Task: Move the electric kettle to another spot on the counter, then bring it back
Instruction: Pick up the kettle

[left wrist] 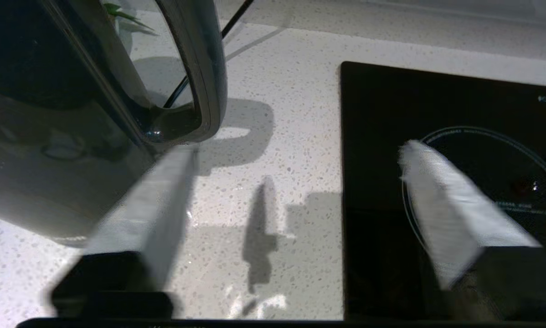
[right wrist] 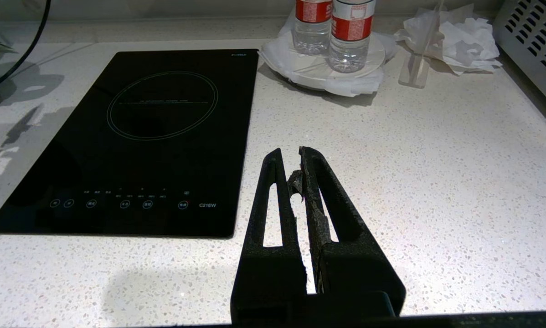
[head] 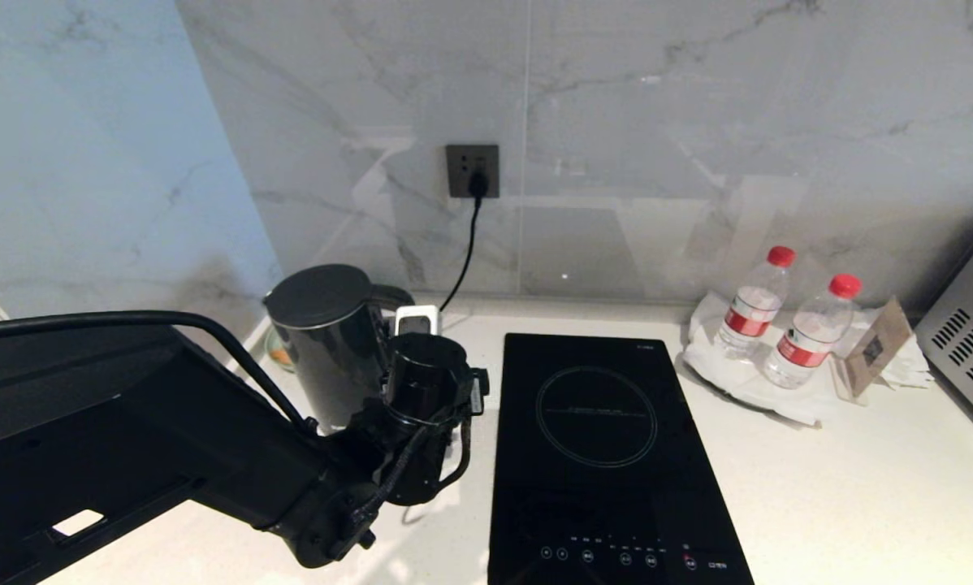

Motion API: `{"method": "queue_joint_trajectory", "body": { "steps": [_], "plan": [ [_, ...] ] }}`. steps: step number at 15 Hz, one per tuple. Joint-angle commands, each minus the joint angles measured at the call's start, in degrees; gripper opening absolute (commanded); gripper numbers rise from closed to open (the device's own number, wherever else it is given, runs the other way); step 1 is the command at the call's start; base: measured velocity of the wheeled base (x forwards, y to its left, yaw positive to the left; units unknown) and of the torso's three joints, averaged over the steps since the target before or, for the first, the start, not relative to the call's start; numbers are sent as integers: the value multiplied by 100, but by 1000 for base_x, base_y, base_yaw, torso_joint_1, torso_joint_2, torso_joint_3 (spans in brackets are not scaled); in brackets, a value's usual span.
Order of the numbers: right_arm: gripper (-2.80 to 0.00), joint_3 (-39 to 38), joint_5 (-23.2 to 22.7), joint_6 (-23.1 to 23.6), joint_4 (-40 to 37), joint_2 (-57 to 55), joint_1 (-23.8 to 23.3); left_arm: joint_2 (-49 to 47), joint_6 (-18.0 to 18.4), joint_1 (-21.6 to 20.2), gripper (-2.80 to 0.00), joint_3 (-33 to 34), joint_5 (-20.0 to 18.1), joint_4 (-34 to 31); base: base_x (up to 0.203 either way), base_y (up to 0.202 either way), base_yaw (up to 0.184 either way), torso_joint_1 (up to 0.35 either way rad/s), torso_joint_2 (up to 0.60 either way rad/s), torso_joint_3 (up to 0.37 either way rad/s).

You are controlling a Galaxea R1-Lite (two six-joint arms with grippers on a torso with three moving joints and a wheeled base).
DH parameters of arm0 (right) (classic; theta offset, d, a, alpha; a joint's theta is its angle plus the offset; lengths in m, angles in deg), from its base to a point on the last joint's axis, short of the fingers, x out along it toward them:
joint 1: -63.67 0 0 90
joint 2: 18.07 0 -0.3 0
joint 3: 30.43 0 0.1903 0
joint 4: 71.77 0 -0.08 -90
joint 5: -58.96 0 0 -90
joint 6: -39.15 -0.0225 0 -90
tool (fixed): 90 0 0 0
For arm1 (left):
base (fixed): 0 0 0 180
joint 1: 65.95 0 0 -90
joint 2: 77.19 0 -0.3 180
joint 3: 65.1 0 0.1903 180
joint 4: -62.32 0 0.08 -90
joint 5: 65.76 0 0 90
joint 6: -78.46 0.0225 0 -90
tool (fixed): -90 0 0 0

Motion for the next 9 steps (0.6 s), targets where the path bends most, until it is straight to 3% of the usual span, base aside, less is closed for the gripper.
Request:
{"method": "queue_joint_trajectory", "body": {
  "steps": [1, 9],
  "plan": [
    [-280, 0, 2, 0, -2, 1, 0, -43, -15, -28, -280, -31, 23, 26, 0, 0, 0, 0, 0, 0],
    [-280, 0, 2, 0, -2, 1, 0, 449, -15, 12, -280, 491, 28, 26, 0, 0, 0, 0, 0, 0]
  ]
}}
